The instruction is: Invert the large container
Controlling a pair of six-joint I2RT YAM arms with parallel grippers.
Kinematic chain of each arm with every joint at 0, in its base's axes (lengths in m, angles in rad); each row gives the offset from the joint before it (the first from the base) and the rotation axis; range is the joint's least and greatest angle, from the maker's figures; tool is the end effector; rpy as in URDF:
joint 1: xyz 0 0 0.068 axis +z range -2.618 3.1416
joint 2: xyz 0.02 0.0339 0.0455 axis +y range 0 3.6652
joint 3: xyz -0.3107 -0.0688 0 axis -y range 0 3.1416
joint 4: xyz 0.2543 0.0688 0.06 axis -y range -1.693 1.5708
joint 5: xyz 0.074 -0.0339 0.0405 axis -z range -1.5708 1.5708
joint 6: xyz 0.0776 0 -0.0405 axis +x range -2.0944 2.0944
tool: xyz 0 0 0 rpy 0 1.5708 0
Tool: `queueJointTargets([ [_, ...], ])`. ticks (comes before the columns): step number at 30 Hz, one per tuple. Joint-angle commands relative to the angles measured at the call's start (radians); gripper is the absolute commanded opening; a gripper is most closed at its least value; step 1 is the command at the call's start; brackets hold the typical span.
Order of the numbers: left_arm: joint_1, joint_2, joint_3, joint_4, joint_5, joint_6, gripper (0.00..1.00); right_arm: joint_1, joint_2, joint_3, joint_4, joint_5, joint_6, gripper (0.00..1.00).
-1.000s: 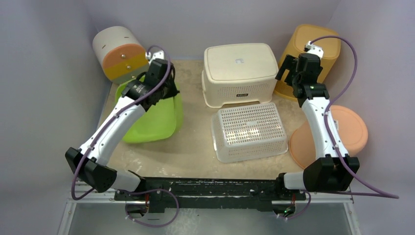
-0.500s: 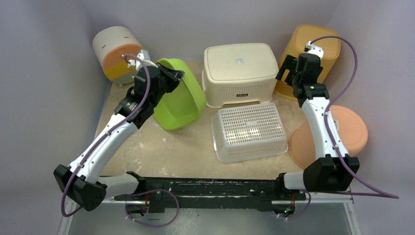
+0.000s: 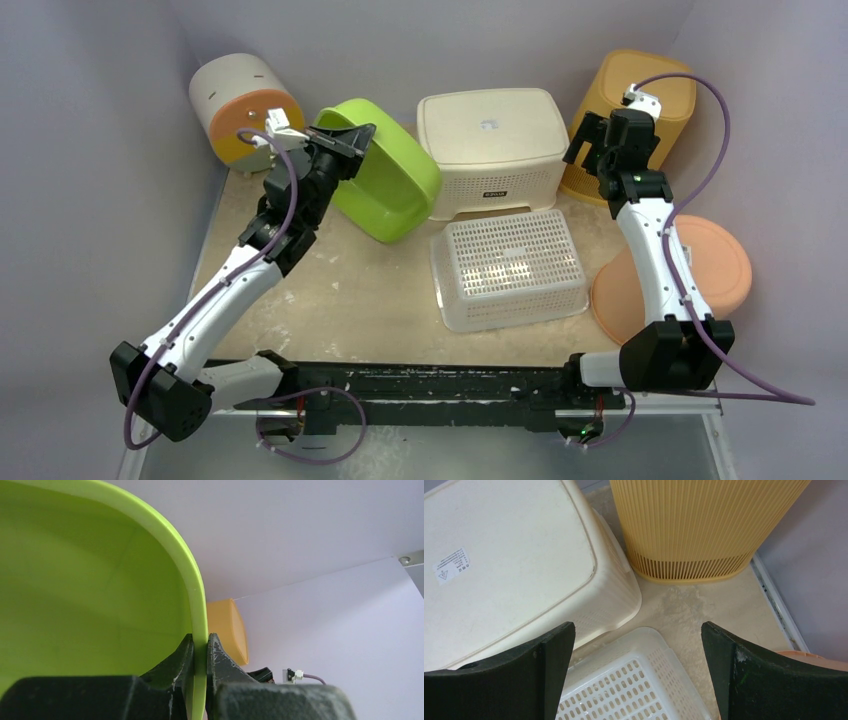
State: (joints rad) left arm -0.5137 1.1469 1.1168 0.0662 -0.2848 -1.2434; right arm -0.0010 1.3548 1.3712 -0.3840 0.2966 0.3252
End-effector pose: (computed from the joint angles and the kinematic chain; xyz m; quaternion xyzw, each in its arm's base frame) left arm 0.2690 -0.1267 0.4544 -0.3406 0.6055 -0.4856 0.5306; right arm 0.3450 -0.0230 0.4279 0.2149 0.7910 -0.0299 0.5721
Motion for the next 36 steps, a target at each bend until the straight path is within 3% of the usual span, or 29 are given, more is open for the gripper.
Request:
queueJointTargets([
  [1, 0.003, -0.024, 0.021, 0.246, -0.018, 0.102, 0.00, -0.002, 0.001, 0.041, 0.023, 0.024, 0.003, 0.97],
  [12, 0.061, -0.176, -0.479, 0.353, -0.063, -0.072, 0.00, -0.002, 0.014, 0.050, 0.021, 0.023, 0.002, 0.97],
  [14, 0.077, -0.213, -0.541, 0.312, -0.073, -0.105, 0.00, -0.002, 0.017, 0.052, 0.025, 0.027, 0.000, 0.97],
  [27, 0.143, -0.430, -0.626, -0.077, -0.137, -0.094, 0.00, -0.002, 0.042, 0.059, 0.038, 0.010, 0.000, 0.97],
  [36, 0.145, -0.405, -0.560, -0.415, -0.229, -0.182, 0.00, -0.002, 0.031, 0.040, 0.045, 0.011, 0.007, 0.97],
])
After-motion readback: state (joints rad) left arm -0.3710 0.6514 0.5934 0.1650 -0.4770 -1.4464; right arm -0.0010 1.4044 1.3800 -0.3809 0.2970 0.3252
